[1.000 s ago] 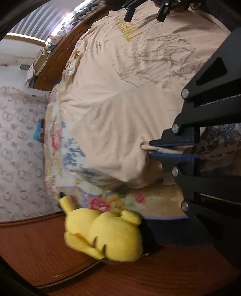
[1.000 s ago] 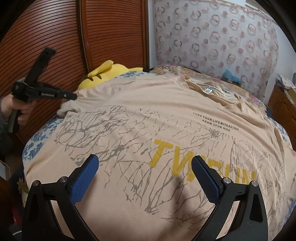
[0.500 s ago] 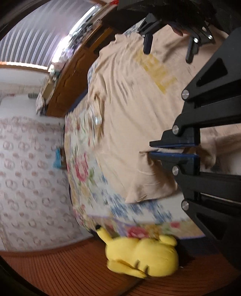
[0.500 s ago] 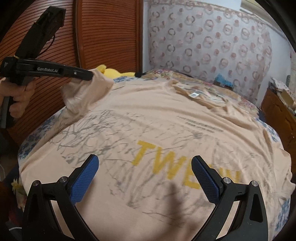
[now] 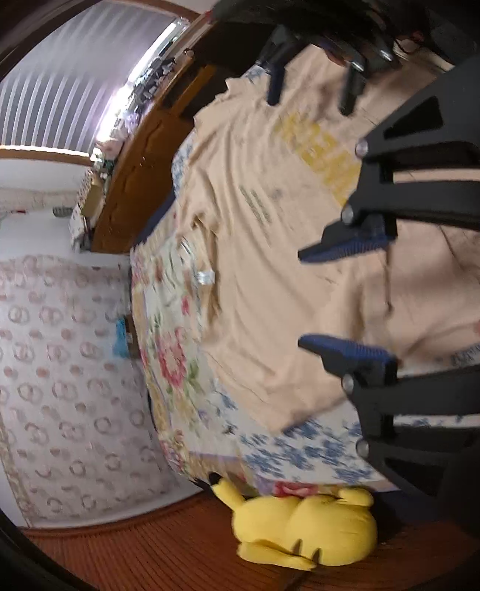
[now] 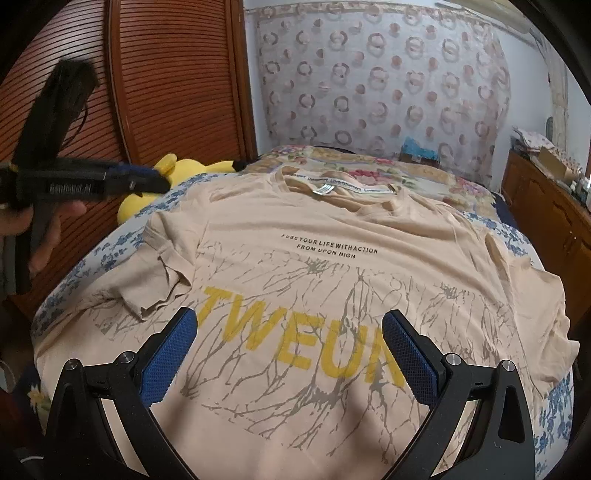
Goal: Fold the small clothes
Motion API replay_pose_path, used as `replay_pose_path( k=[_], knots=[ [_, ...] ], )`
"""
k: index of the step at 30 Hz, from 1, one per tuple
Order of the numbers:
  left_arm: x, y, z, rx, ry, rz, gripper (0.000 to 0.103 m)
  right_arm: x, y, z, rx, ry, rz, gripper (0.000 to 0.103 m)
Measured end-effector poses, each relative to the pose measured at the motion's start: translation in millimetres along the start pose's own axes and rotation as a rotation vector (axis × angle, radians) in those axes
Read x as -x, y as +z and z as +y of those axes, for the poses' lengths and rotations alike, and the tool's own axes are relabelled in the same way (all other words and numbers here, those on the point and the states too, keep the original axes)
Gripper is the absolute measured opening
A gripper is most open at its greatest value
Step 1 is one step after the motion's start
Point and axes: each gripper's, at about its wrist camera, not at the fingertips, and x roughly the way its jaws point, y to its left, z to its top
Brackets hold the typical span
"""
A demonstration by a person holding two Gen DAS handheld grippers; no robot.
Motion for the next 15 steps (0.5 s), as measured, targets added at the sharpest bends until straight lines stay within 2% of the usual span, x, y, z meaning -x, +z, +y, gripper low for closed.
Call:
replay_pose_path(
  k=[2,5,8,11,15],
  knots=[
    [-3.5,-16.3,13.7,0.026,0.011,0.026,0.050,-0.2,1.6,2.0,0.012,0.006,0.000,0.102],
    [-10.1,-42.9,38.5,0.072,0.041,0.076,0.062,-2.6,6.9,5.0,0.024,0.020,0.002,0.102],
    [-18.6,-66.6,63.3,0.114,0.079,0.138,0.063,-6.8,14.1,10.8,0.035,0.049,0.004,0.102],
    [-24.0,-82.1,76.2,0.132,0.129,0.165,0.063,-14.0,25.2,21.1,0.056,0.086,0.006,0.102],
    [-23.1,-88.0,79.8,0.144,0.154,0.129,0.064,-25.4,40.5,38.9,0.098,0.154,0.013,0.097]
  ],
)
